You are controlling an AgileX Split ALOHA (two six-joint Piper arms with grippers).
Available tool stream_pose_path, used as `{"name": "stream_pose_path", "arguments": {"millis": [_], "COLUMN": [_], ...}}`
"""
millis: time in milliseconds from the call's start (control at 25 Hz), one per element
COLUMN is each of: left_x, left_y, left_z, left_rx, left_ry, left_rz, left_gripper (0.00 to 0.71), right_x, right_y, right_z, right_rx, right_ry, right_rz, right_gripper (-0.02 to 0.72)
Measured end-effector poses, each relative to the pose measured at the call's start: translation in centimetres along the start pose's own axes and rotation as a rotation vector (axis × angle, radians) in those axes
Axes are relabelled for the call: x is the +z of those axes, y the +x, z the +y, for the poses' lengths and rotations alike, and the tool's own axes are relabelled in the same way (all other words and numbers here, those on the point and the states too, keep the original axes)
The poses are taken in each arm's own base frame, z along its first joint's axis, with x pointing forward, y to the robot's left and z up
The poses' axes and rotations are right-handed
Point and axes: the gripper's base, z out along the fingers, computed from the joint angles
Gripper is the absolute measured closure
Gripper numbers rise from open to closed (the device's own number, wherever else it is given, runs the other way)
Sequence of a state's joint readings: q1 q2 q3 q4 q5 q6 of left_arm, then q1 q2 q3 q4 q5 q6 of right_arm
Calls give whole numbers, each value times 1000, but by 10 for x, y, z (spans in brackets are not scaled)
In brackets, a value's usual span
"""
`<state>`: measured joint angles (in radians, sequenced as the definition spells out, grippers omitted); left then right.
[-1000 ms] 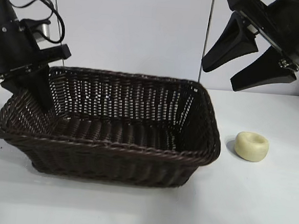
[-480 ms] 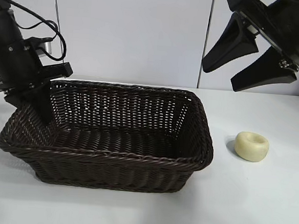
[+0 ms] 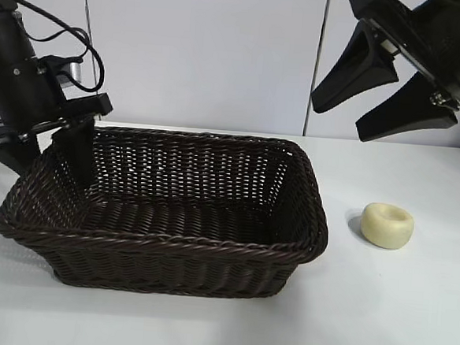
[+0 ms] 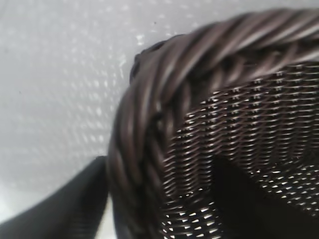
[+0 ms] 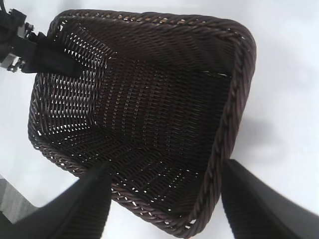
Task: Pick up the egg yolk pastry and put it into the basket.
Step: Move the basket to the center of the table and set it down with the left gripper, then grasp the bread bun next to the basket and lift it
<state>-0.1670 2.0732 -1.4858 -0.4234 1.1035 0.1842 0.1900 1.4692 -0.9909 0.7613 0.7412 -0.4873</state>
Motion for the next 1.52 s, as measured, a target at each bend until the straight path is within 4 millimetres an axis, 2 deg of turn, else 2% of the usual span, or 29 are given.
{"name": "stream_pose_path", "arguments": {"millis": [160, 600, 960, 1160, 1400, 1520], "left_x": [-18, -81, -92, -95, -107, -109], "left_y": [3, 24, 28, 29, 32, 33], "left_z": [-7, -20, 1, 9, 39, 45], "left_rx": [20, 89, 59, 40, -47, -64], "left_ry": [4, -127, -380, -399, -408, -414], "left_rz": [-25, -130, -116, -112, -115, -111], "left_gripper": [179, 175, 175, 175, 175, 175], "right_x": [0, 0, 0, 0, 0, 0], "right_y": [0, 0, 0, 0, 0, 0], "right_z": [0, 0, 0, 0, 0, 0], "right_rx": [-1, -2, -4, -4, -4, -5], "right_ry": [1, 2, 3, 3, 3, 4], "right_rz": [1, 1, 3, 3, 3, 3], "right_gripper": [241, 241, 241, 241, 241, 241]}}
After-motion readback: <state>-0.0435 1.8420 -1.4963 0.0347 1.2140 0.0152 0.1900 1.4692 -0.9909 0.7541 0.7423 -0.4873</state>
